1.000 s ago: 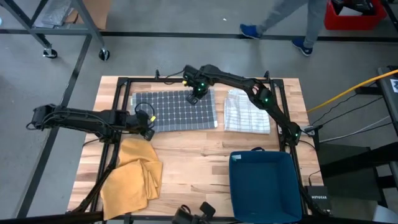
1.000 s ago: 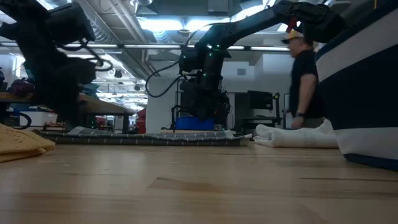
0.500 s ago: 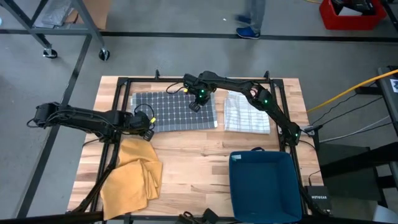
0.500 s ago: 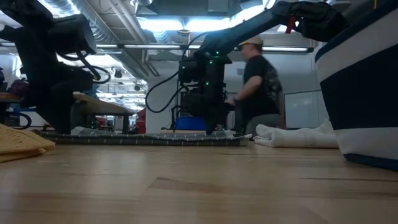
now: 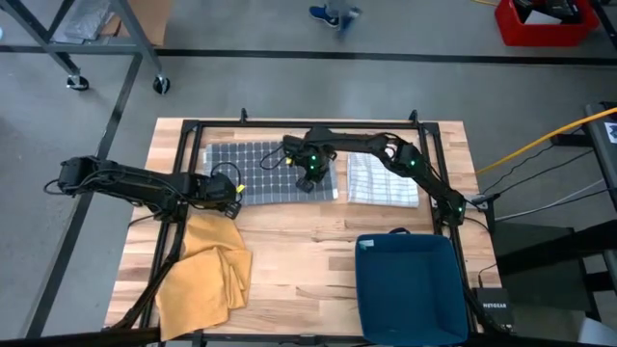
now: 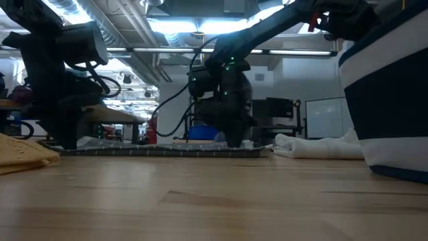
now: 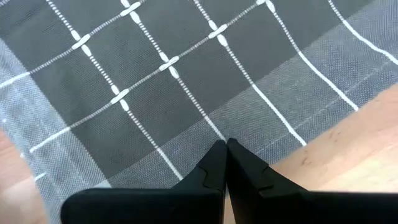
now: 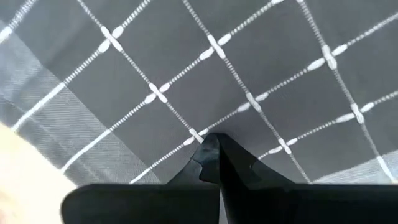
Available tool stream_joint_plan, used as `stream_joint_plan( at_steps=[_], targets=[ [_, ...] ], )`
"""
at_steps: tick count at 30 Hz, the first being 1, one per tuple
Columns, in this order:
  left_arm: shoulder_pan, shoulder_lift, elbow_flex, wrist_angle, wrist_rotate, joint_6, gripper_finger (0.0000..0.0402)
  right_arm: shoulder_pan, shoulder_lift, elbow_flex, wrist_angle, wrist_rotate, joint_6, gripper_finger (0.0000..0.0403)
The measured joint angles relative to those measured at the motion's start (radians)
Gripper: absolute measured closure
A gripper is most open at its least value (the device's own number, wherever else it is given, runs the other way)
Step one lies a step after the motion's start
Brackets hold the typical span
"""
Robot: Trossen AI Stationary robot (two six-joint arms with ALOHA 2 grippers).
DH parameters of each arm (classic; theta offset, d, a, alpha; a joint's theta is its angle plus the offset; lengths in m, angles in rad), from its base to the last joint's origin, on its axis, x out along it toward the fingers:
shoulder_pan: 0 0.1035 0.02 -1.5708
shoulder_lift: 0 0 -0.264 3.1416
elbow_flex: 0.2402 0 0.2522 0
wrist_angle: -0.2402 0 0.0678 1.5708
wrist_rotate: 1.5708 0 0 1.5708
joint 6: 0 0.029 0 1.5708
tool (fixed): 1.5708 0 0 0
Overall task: Fold towel
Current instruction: Fold the gray towel
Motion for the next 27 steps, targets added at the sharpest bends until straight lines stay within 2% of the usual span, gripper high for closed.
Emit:
stream_joint_plan(
  at_steps=[5, 10, 18, 23, 27],
  targets=[
    [0.0, 0.0, 0.0, -0.004, -0.006, 0.0, 0.0401, 0.027, -0.004, -0.065, 0.004, -0.065, 0.001, 0.0402],
    [0.001, 0.0, 0.0, -0.006, -0.094, -0.023, 0.0401, 0.07, 0.0, -0.074, 0.012, -0.166, 0.044, 0.0402],
    [0.05, 0.0, 0.0, -0.001, -0.141, -0.034, 0.0401, 0.173, 0.005, -0.076, 0.163, -0.338, 0.077, 0.0402],
    [0.076, 0.0, 0.0, 0.0, -0.152, 0.001, 0.04, 0.216, 0.006, -0.076, 0.248, -0.355, 0.072, 0.0402],
    [0.078, -0.004, 0.0, 0.017, -0.158, 0.042, 0.0401, 0.208, 0.012, -0.042, 0.221, -0.349, 0.07, 0.0402]
  ],
)
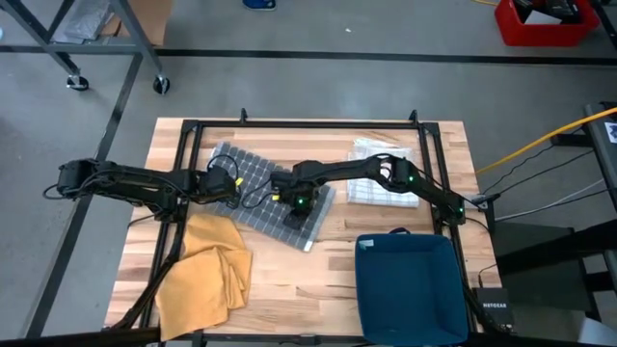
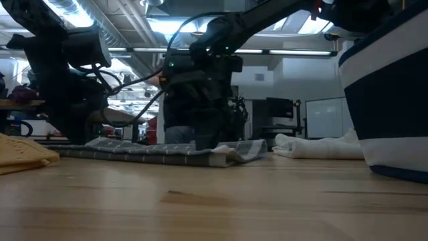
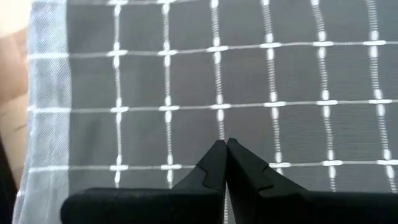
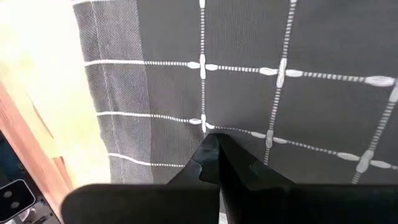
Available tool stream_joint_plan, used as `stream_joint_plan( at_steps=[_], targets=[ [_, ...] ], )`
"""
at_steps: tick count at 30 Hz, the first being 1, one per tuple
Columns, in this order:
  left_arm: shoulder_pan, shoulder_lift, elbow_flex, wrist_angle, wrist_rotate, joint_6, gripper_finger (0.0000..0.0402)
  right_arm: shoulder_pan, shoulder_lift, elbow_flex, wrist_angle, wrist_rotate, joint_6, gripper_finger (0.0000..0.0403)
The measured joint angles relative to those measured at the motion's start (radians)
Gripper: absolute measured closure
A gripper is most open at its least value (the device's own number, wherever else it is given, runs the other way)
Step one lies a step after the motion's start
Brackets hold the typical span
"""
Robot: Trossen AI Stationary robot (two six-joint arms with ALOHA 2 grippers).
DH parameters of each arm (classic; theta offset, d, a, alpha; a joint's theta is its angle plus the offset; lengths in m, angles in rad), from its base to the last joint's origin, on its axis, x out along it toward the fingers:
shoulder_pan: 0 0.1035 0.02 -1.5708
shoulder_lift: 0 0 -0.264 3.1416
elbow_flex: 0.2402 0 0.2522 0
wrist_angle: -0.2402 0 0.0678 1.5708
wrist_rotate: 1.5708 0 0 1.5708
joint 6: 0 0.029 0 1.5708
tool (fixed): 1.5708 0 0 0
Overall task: Fold towel
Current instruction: Fold the gray towel
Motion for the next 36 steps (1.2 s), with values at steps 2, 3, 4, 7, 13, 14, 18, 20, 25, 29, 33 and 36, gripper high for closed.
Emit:
stream_joint_plan(
  at_steps=[2, 3, 4, 7, 13, 14, 18, 20, 25, 29, 33, 36],
  targets=[
    [-0.002, -0.012, 0.007, 0.014, 0.002, 0.003, 0.0401, -0.012, 0.0, 0.03, -0.014, 0.014, -0.019, 0.0402],
    [-0.005, -0.019, 0.014, 0.016, 0.002, 0.003, 0.0401, -0.02, -0.003, 0.045, -0.017, 0.028, -0.034, 0.0402],
    [-0.007, -0.03, 0.022, 0.017, 0.002, 0.004, 0.0401, -0.029, -0.01, 0.063, -0.022, 0.034, -0.05, 0.0402],
    [-0.015, -0.067, 0.052, 0.016, 0.011, 0.031, 0.0401, -0.051, -0.034, 0.138, -0.041, 0.071, -0.09, 0.0402],
    [-0.019, -0.124, 0.09, 0.005, 0.109, 0.081, 0.0401, -0.093, -0.038, 0.247, -0.044, 0.256, -0.154, 0.0402],
    [-0.024, -0.127, 0.09, 0.001, 0.13, 0.081, 0.0401, -0.102, -0.038, 0.251, -0.031, 0.295, -0.157, 0.0402],
    [-0.055, -0.126, 0.078, -0.007, 0.182, 0.074, 0.0401, -0.135, -0.029, 0.252, -0.038, 0.366, -0.144, 0.0402],
    [-0.074, -0.126, 0.068, -0.007, 0.187, 0.054, 0.0401, -0.149, -0.016, 0.251, -0.053, 0.366, -0.11, 0.0402],
    [-0.111, -0.126, 0.047, -0.009, 0.187, -0.028, 0.0401, -0.163, 0.001, 0.232, -0.112, 0.368, -0.045, 0.0402],
    [-0.132, -0.125, 0.033, -0.012, 0.186, -0.079, 0.0401, -0.159, 0.001, 0.21, -0.179, 0.369, -0.02, 0.0402],
    [-0.139, -0.104, 0.005, -0.012, 0.184, -0.126, 0.0401, -0.143, 0.017, 0.207, -0.225, 0.401, -0.019, 0.0402],
    [-0.139, -0.079, -0.021, -0.015, 0.183, -0.158, 0.0401, -0.13, 0.02, 0.187, -0.218, 0.438, -0.018, 0.0402]
  ],
)
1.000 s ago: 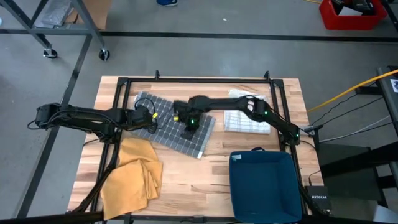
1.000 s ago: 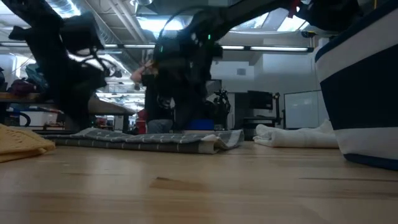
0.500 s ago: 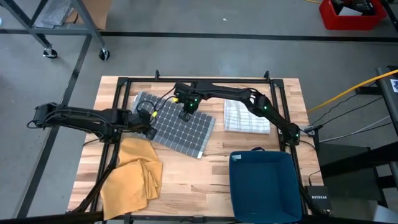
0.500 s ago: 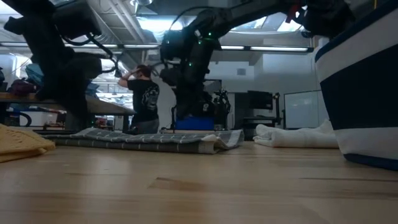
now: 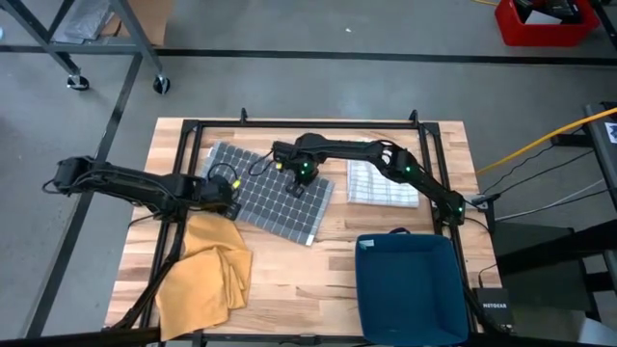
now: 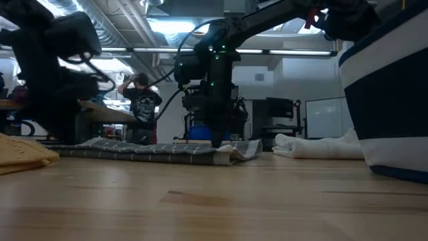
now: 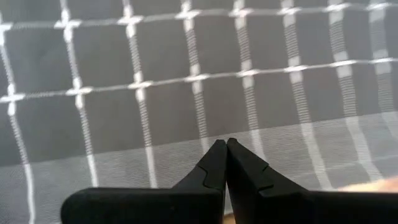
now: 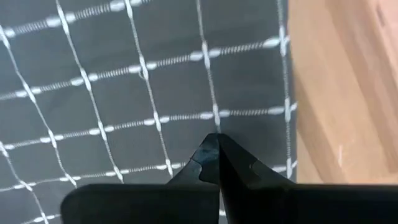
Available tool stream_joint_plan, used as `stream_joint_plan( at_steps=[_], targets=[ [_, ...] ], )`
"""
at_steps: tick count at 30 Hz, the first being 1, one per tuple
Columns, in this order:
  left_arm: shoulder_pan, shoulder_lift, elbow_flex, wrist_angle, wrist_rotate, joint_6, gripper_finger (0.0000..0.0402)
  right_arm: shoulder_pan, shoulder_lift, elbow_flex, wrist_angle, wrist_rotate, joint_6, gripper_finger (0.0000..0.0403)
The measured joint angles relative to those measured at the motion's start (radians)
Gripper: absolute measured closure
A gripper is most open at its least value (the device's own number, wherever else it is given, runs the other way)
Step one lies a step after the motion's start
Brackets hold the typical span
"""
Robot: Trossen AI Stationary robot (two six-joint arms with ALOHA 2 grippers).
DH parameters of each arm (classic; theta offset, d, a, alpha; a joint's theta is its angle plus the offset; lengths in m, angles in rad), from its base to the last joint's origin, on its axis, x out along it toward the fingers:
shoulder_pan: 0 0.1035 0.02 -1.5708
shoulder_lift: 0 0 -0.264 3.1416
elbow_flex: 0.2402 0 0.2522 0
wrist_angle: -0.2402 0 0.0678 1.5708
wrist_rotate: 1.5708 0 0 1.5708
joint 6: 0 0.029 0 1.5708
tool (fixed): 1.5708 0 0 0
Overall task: Fold towel
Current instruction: Fold the gray towel
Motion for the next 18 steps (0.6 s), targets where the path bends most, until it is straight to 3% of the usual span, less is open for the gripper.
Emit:
stream_joint_plan(
  at_steps=[5, 10, 18],
  targets=[
    [0.0, 0.05, -0.015, 0.004, -0.02, -0.019, 0.0401, 0.024, 0.001, -0.052, 0.005, -0.011, 0.0, 0.0402],
    [0.003, 0.092, -0.015, 0.038, -0.104, -0.03, 0.0401, 0.057, -0.008, -0.11, 0.004, -0.072, 0.002, 0.0402],
    [0.046, 0.179, -0.016, 0.256, -0.133, -0.017, 0.0401, 0.14, -0.006, -0.136, -0.008, -0.218, 0.004, 0.0402]
  ],
)
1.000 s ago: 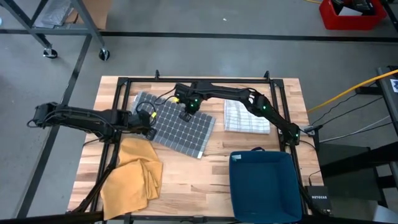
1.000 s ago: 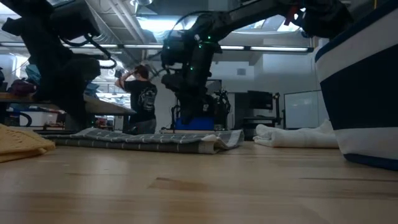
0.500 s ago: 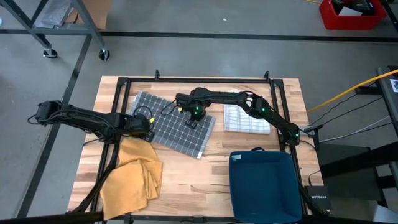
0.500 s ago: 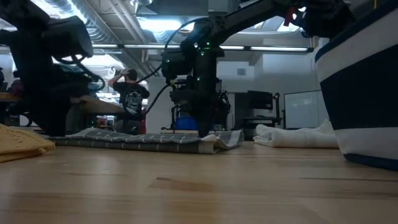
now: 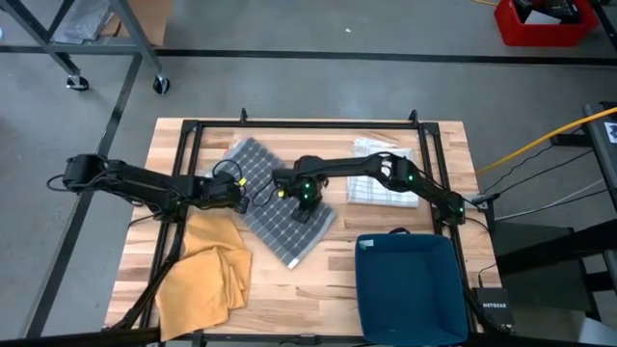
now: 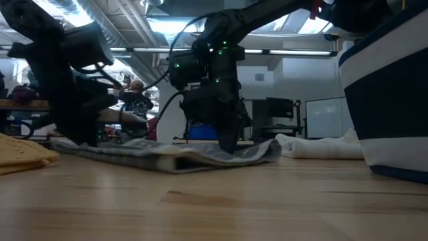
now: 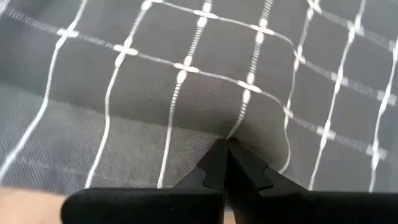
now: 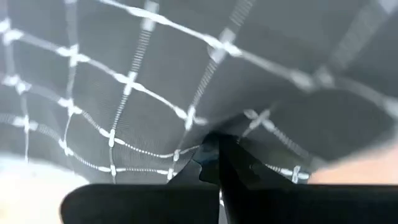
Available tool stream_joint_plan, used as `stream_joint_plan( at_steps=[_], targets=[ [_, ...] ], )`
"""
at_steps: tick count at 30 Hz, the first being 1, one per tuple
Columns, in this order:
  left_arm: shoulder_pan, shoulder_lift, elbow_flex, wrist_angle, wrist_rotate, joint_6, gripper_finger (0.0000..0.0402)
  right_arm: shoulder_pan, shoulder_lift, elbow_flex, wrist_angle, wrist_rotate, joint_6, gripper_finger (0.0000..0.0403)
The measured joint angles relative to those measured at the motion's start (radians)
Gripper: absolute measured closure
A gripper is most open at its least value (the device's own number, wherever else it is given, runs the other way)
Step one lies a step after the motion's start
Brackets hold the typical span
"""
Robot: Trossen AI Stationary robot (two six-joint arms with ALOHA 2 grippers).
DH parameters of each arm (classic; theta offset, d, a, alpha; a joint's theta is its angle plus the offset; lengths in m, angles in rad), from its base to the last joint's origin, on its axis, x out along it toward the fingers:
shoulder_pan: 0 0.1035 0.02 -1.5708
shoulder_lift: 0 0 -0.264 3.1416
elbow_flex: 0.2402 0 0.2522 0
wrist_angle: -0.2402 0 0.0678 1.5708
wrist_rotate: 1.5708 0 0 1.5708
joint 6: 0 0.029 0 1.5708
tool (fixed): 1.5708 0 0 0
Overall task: Fold towel
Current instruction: Fold the gray towel
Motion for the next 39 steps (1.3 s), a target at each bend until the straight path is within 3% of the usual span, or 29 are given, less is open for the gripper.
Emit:
stream_joint_plan(
  at_steps=[4, 9, 19, 28, 35, 39],
  targets=[
    [0.029, 0.071, 0.0, 0.153, 0.014, 0.047, 0.0401, 0.048, 0.003, -0.002, 0.001, -0.074, 0.018, 0.0402],
    [0.053, 0.158, 0.001, 0.279, 0.043, 0.112, 0.0401, 0.097, 0.003, -0.002, 0.003, -0.08, 0.018, 0.0402],
    [0.155, 0.159, 0.0, 0.273, -0.05, 0.26, 0.0401, 0.114, 0.004, 0.063, 0.004, -0.07, 0.04, 0.0402],
    [0.225, 0.134, 0.024, 0.334, -0.047, 0.398, 0.0401, 0.113, 0.003, 0.132, -0.029, -0.02, 0.037, 0.0402],
    [0.224, 0.035, 0.108, 0.338, 0.032, 0.594, 0.0401, 0.097, -0.001, 0.264, -0.187, 0.097, -0.107, 0.0402],
    [0.224, -0.061, 0.132, 0.327, 0.176, 0.751, 0.0401, 0.091, -0.003, 0.336, -0.269, 0.137, -0.264, 0.0402]
  ],
)
